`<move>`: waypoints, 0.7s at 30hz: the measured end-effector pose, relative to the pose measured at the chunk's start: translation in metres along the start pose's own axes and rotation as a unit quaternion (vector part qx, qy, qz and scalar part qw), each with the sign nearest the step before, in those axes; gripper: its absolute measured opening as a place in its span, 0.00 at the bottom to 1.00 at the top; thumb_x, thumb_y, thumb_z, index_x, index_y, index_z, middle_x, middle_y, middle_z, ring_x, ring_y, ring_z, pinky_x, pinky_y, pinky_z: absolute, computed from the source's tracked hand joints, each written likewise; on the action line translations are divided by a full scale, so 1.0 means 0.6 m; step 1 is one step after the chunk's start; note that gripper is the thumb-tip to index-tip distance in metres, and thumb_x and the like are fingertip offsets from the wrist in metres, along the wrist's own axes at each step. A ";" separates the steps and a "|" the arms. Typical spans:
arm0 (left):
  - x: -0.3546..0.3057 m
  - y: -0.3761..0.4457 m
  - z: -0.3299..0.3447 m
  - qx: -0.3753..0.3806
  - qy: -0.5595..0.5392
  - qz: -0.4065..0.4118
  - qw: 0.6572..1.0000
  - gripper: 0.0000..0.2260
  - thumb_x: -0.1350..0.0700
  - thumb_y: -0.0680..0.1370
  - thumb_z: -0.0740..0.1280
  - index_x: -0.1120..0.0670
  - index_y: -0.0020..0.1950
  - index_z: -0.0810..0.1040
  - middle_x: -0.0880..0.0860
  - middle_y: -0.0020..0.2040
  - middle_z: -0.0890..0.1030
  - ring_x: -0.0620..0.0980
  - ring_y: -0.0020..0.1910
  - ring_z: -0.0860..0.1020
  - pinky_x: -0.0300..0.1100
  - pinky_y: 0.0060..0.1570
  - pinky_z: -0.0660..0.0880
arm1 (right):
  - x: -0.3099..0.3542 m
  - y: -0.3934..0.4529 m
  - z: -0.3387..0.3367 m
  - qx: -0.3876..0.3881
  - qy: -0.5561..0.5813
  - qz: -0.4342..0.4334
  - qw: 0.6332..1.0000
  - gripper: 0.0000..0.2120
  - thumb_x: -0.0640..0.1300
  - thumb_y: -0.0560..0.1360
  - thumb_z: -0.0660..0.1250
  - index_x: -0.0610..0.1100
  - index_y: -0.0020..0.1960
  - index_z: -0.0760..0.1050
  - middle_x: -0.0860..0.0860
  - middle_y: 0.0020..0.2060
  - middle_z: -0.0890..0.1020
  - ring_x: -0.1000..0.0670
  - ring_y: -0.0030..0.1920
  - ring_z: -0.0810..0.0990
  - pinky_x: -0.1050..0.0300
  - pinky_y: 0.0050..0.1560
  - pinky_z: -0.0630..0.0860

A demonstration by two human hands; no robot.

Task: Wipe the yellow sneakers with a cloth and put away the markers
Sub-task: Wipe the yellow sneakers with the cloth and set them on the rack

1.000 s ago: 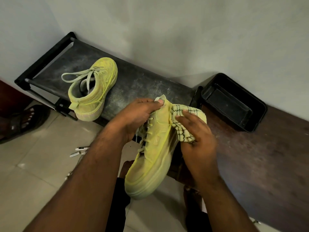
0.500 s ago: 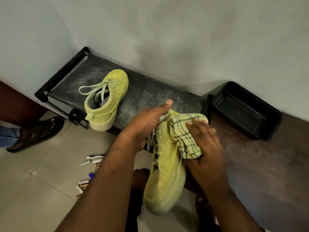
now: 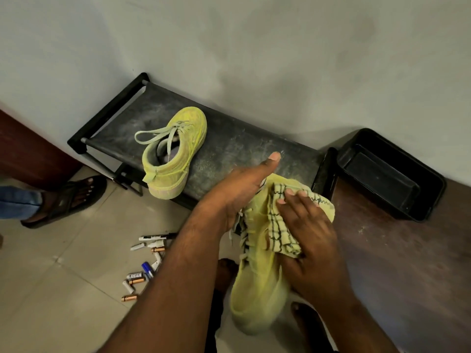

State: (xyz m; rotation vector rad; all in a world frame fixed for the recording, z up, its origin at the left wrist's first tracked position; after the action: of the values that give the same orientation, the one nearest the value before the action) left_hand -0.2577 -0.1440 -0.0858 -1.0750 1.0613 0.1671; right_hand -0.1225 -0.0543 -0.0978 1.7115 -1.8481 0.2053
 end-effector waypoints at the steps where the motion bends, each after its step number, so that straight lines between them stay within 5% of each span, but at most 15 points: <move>1: 0.001 0.002 -0.002 -0.007 0.019 0.001 1.000 0.37 0.25 0.63 0.66 0.52 0.59 0.81 0.54 0.53 0.85 0.55 0.52 0.83 0.55 0.58 0.77 | -0.003 0.001 0.000 -0.002 -0.003 -0.004 1.000 0.30 0.49 0.71 0.61 0.47 0.73 0.65 0.51 0.72 0.67 0.48 0.75 0.60 0.43 0.70 0.63; 5: 0.004 0.007 -0.002 -0.023 0.046 0.010 0.999 0.27 0.35 0.77 0.59 0.57 0.53 0.83 0.55 0.47 0.86 0.54 0.48 0.84 0.53 0.57 0.78 | -0.017 0.012 -0.013 -0.056 0.034 0.119 0.991 0.27 0.54 0.74 0.60 0.50 0.72 0.66 0.55 0.72 0.66 0.52 0.76 0.57 0.41 0.71 0.62; 10: 0.010 0.007 -0.011 -0.003 -0.014 -0.027 1.000 0.36 0.27 0.72 0.57 0.57 0.58 0.81 0.56 0.51 0.85 0.54 0.48 0.84 0.52 0.54 0.79 | 0.011 0.011 -0.004 -0.020 -0.007 -0.026 0.999 0.28 0.51 0.72 0.60 0.47 0.71 0.66 0.51 0.71 0.68 0.48 0.75 0.59 0.45 0.73 0.56; 14: 0.002 -0.008 0.000 0.066 -0.030 -0.028 0.997 0.40 0.23 0.69 0.49 0.59 0.36 0.78 0.56 0.34 0.80 0.50 0.27 0.77 0.38 0.30 0.73 | -0.012 0.016 -0.031 -0.069 -0.042 0.121 0.989 0.27 0.56 0.73 0.58 0.49 0.70 0.69 0.55 0.71 0.66 0.49 0.76 0.57 0.39 0.73 0.49; 18: 0.000 -0.012 0.004 0.107 -0.041 -0.038 0.993 0.44 0.22 0.68 0.46 0.59 0.45 0.82 0.54 0.34 0.83 0.48 0.29 0.80 0.36 0.31 0.73 | 0.033 0.012 -0.015 -0.035 -0.061 -0.017 0.997 0.29 0.54 0.71 0.58 0.48 0.71 0.67 0.54 0.72 0.67 0.47 0.75 0.59 0.29 0.70 0.45; 21: 0.000 -0.012 0.002 0.122 -0.048 -0.041 0.991 0.45 0.22 0.68 0.45 0.59 0.43 0.84 0.58 0.37 0.84 0.51 0.32 0.82 0.39 0.34 0.76 | 0.009 0.015 -0.021 -0.060 -0.053 0.066 0.995 0.29 0.53 0.70 0.59 0.51 0.70 0.68 0.58 0.70 0.68 0.49 0.75 0.60 0.32 0.71 0.46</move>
State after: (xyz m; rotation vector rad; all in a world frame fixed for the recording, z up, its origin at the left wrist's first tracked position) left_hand -0.2526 -0.1468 -0.0811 -0.8794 0.9229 0.0205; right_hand -0.1270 -0.0513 -0.0821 1.5467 -2.0117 0.0561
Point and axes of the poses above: each hand's wrist, its own y-axis towards the middle knuckle, its own z-axis out of the palm, x = y × z, the point moved 3 cm from there along y, towards the middle knuckle
